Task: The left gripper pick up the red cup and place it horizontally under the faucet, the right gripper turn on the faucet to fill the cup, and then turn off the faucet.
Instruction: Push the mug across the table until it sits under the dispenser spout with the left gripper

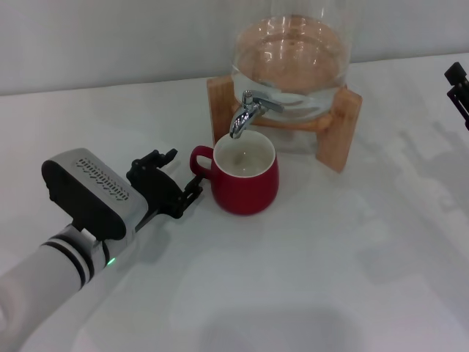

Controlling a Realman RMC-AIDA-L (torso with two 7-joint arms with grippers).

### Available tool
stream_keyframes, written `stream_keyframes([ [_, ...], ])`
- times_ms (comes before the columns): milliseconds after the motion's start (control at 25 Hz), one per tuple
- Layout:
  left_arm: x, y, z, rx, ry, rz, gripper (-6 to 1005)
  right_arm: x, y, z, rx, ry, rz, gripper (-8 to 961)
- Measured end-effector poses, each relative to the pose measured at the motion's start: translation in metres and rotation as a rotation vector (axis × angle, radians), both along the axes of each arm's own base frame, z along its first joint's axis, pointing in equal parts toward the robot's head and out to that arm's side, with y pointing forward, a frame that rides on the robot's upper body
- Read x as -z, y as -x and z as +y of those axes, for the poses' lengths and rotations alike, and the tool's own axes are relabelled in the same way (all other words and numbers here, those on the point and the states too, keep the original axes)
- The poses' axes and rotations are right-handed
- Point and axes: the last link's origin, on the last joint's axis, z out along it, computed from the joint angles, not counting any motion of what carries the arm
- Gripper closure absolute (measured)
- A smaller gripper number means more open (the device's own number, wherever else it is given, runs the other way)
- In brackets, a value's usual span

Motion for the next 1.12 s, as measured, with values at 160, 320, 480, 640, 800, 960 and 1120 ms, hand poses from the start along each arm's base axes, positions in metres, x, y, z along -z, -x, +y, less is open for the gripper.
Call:
stream_keyframes([
  [160,-0.001,0.002,0.000,-0.008,-0.003,0.001,398,0.000,0.000,0.000,0.001,0.000,0.000,231],
  [320,-0.001,0.005,-0.001,-0.016,-0.006,0.000,398,0.000,0.000,0.000,0.000,0.001,0.000,231],
  [480,-0.002,0.007,-0.001,-0.023,-0.009,0.000,398,0.000,0.000,0.000,0.000,0.000,0.000,231],
  [640,-0.003,0.009,-0.001,-0.028,-0.011,0.002,398,0.000,0.000,0.000,0.000,0.000,0.000,231],
  [800,-0.004,0.011,-0.001,-0.035,-0.015,0.005,397,0.000,0.000,0.000,-0.001,0.001,0.000,231],
  [960,-0.006,0.014,0.000,-0.045,-0.021,0.007,397,0.001,0.001,0.000,-0.004,0.008,-0.003,231],
  [1120,-0.008,0.016,0.001,-0.049,-0.031,0.010,397,0.001,0.000,0.000,-0.003,0.009,-0.003,231],
])
